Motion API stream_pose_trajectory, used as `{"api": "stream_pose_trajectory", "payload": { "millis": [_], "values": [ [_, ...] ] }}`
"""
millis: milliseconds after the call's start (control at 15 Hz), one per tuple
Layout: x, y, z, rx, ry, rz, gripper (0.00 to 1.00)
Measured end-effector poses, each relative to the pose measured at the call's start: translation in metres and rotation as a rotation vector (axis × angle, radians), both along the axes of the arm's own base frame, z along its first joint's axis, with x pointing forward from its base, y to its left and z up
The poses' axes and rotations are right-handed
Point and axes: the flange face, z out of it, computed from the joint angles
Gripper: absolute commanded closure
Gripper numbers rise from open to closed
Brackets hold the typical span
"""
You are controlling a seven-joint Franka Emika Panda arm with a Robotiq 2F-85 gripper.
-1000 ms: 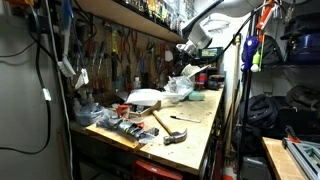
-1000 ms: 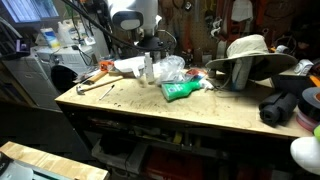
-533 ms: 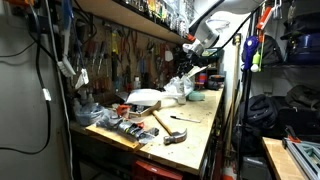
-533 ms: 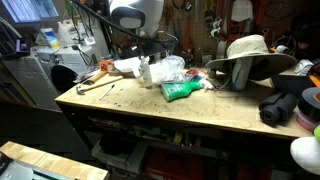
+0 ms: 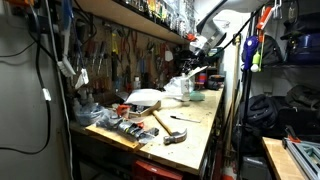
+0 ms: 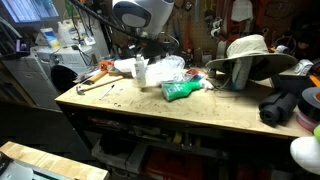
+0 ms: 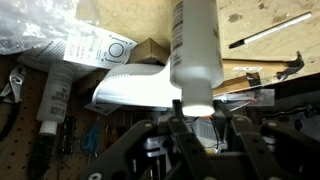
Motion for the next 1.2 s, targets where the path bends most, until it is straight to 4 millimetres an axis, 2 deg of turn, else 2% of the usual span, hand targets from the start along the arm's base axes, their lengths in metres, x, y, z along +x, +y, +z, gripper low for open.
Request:
{"api": "stream_pose_trajectory", "payload": {
  "millis": [267, 333, 733, 1000, 1200],
  "values": [
    [0.003, 0.004, 0.0, 0.001, -0.001, 0.007, 0.65],
    [0.003, 0.004, 0.0, 0.001, -0.001, 0.008, 0.9],
    [-0.006, -0.002, -0.003, 0.017, 0.035, 0.025, 0.9],
    [-0.023, -0.019, -0.002, 0.028, 0.035, 0.071, 0.9],
    [-0.029, -0.034, -0.005, 0.008, 0.023, 0.073, 0.9]
  ]
}}
